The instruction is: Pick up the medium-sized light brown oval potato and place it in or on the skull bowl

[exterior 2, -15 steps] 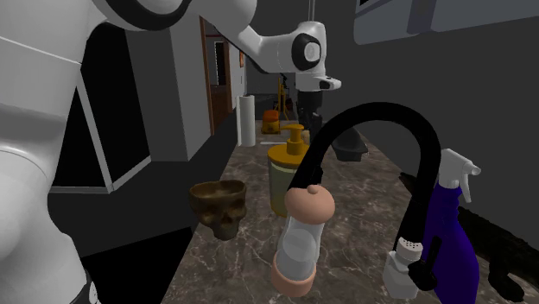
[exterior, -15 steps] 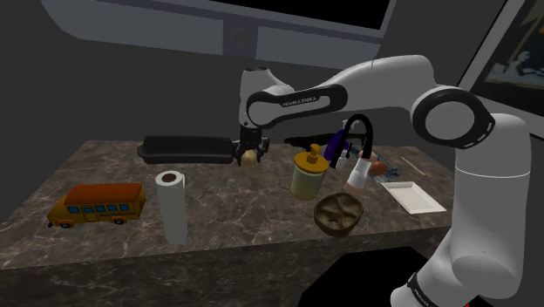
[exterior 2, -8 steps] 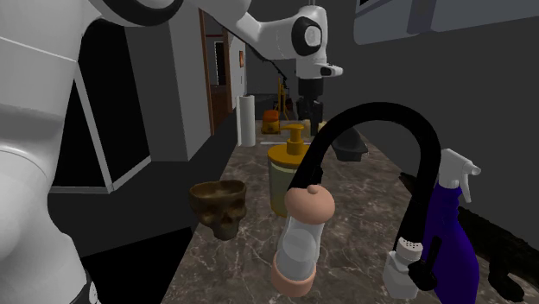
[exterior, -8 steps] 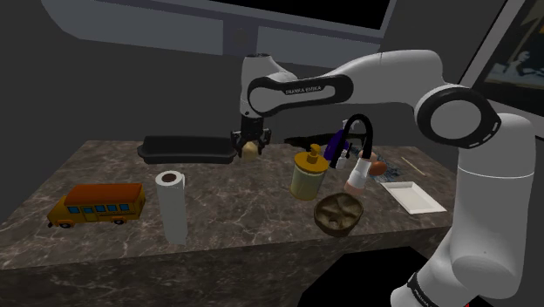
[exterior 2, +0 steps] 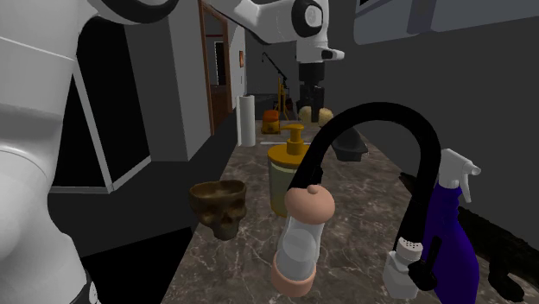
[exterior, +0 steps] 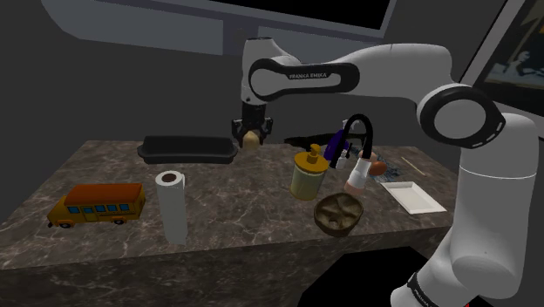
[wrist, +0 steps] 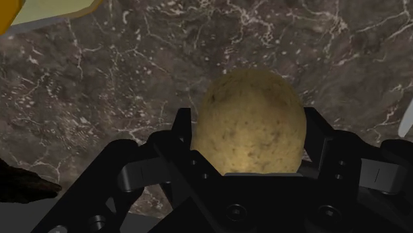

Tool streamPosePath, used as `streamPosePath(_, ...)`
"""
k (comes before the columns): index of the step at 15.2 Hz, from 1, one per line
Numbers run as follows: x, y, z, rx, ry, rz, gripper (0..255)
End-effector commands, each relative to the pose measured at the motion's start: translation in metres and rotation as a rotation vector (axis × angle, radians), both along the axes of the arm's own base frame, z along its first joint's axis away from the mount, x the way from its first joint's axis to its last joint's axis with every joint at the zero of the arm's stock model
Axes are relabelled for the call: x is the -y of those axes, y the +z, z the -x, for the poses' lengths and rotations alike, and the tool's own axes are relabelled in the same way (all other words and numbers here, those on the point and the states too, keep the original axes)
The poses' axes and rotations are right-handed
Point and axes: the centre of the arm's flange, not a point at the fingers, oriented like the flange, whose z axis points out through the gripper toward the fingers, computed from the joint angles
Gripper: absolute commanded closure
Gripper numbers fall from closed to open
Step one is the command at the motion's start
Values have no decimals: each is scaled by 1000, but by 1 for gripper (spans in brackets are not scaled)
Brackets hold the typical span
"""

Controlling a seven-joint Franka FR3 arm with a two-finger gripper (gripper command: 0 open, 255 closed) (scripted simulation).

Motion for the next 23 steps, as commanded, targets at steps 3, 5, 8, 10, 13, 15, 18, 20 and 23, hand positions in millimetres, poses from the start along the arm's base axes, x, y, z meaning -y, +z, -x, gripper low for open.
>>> streamPosePath(3, -1, 19, -1, 0, 0, 0, 255)
streamPosePath(5, 9, 19, 23, 0, 0, 0, 255)
streamPosePath(8, 24, 19, 60, 0, 0, 0, 255)
streamPosePath(10, 33, 19, 85, 0, 0, 0, 255)
streamPosePath(13, 48, 19, 122, 0, 0, 0, 255)
streamPosePath(15, 58, 19, 146, 0, 0, 0, 255)
streamPosePath(18, 72, 19, 183, 0, 0, 0, 255)
streamPosePath(20, 82, 19, 208, 0, 0, 0, 255)
streamPosePath(23, 96, 19, 245, 0, 0, 0, 255)
